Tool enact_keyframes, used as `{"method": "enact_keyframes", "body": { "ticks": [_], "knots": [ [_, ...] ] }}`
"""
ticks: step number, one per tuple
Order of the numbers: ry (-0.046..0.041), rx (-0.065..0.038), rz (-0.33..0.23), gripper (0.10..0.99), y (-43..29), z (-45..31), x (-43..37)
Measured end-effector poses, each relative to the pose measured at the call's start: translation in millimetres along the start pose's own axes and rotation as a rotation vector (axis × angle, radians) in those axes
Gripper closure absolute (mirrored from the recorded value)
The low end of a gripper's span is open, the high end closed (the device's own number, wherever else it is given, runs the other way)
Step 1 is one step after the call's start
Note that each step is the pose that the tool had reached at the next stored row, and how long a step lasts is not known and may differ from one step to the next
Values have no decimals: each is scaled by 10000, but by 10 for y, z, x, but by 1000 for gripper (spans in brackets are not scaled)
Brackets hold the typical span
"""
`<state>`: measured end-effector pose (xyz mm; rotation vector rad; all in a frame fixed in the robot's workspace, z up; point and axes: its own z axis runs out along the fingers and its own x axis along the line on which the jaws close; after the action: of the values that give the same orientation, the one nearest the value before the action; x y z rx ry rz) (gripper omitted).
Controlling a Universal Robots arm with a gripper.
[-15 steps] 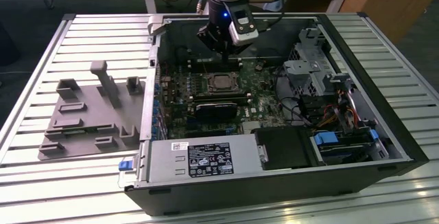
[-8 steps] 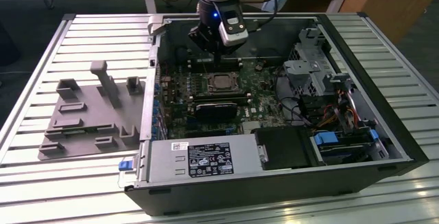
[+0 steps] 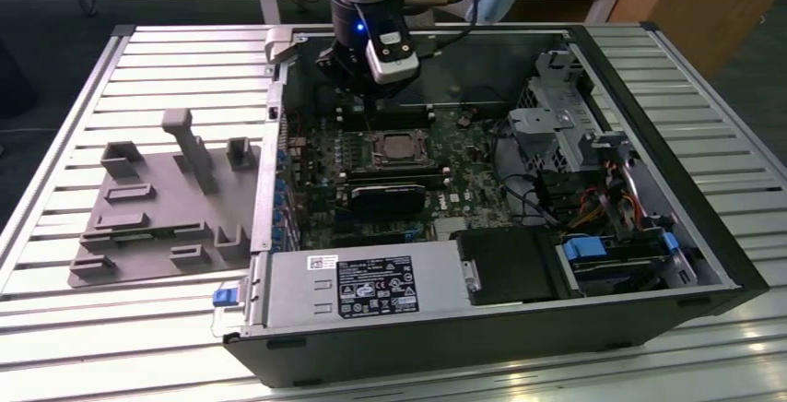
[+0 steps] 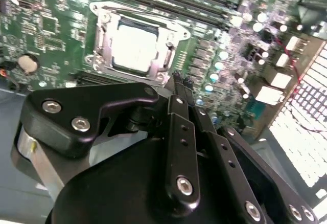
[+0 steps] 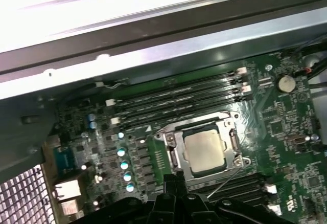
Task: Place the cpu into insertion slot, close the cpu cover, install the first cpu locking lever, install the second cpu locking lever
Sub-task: 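Install the first cpu locking lever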
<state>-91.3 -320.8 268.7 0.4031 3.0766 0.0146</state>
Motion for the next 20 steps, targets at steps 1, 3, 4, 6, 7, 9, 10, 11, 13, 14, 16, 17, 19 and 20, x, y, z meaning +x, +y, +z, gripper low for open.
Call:
{"method": "enact_keyframes", "body": {
  "ticks": [1,3,4,6,7,9,10,11,13,14,16,17,19,20],
  "knots": [
    [-1,0,1,984,-3,0,13],
    [-1,0,2,984,-13,-2,49],
    [-2,-1,2,984,-18,-3,69],
    [-1,0,1,984,-27,-4,102],
    [-1,0,1,984,-30,-5,115],
    [-1,-1,1,984,-33,-5,127],
    [-1,-2,1,984,-34,-5,131],
    [3,-12,1,984,-36,-5,136],
    [24,-97,3,984,-39,-5,146],
    [43,-165,6,984,-40,-5,150],
    [85,-324,15,984,-43,-4,162],
    [111,-419,18,984,-44,-3,168],
    [166,-627,27,984,-48,-3,182],
    [194,-733,32,984,-51,-2,190]
  ]
}}
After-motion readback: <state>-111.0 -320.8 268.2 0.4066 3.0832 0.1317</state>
